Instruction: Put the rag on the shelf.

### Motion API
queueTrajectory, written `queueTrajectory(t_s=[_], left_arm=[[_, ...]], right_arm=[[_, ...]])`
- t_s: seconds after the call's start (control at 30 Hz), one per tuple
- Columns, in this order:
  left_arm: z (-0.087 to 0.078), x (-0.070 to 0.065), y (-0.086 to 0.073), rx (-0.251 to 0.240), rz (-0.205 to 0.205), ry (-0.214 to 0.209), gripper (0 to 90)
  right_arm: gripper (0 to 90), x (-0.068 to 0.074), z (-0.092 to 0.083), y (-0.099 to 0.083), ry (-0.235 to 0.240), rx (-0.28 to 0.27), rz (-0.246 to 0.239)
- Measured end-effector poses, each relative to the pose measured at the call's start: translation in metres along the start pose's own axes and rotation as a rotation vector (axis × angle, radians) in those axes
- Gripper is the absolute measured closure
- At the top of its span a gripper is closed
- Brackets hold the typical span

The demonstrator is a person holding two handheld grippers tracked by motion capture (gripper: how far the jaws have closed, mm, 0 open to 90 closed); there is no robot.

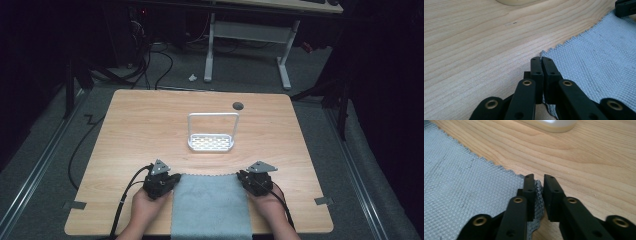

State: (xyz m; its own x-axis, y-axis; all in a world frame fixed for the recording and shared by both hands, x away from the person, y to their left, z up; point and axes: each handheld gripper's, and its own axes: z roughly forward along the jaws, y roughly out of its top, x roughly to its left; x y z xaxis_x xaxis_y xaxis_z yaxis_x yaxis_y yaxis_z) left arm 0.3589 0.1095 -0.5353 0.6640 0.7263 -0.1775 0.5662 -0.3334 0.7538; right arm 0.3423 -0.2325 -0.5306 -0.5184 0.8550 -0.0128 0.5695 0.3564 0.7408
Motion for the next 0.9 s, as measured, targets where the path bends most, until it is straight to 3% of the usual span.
queueTrajectory(t_s=[0.2, 0.6, 0.9], left_arm=[[-0.002, -0.003, 0.0, -0.008, 0.018, 0.013, 88.3], [-0.016, -0.008, -0.002, -0.114, 0.008, 0.006, 88.4], [-0.03, -0.015, 0.002, -0.197, 0.002, -0.003, 88.3]], right_arm=[[89.1, 0.003, -0.001, 0.0, 0.006, -0.011, 0.002], [89.0, 0.005, -0.02, -0.001, 0.018, -0.133, 0.015], [89.1, 0.006, -0.038, 0.0, -0.011, -0.222, 0.013]])
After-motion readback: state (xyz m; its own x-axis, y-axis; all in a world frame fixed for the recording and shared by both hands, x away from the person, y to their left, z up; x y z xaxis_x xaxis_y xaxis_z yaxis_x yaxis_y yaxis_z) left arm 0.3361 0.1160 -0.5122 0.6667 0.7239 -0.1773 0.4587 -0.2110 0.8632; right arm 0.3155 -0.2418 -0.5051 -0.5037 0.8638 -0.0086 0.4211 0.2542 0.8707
